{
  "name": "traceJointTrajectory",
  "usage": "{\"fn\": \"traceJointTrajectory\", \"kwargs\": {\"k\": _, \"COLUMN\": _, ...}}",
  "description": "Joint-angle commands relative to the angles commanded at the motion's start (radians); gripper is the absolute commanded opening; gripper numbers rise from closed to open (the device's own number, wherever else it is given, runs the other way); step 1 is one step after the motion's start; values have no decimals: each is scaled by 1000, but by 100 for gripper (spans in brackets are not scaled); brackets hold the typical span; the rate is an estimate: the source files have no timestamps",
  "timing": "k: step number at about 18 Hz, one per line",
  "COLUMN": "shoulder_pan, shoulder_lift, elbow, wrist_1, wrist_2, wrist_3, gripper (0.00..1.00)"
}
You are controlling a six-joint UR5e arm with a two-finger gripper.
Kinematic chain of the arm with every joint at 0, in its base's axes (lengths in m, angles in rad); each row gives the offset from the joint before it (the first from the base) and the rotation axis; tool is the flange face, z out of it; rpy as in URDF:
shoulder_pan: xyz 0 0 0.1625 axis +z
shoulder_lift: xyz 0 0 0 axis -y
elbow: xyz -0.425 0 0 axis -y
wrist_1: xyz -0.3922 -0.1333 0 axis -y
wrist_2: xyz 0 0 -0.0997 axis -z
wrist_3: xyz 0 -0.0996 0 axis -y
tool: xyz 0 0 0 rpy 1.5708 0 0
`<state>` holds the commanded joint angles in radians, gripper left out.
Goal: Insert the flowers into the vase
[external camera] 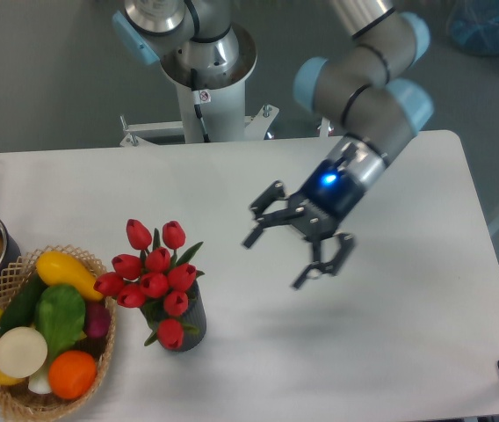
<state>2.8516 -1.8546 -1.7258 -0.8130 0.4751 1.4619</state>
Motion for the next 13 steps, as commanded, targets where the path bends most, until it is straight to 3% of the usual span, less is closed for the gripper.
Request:
{"fn": "traceJointTrajectory", "kwargs": {"k": 6, "shoulder_pan": 101, "shoulder_lift": 43, "elbow": 55, "wrist_1": -6, "wrist_2": 405, "wrist_3": 0, "gripper": 100}}
{"fn": "traceJointTrajectory", "kwargs": {"k": 11, "shoulder_pan": 164, "shoulder_lift": 95, "elbow": 23, "wrist_1": -15, "wrist_2": 872, "wrist_3": 87, "gripper": 100}}
{"fn": "traceJointTrajectory", "kwargs": {"k": 13, "shoulder_pan": 198, "shoulder_lift": 127, "elbow": 12, "wrist_1": -31, "wrist_2": 959, "wrist_3": 107, "gripper": 100}}
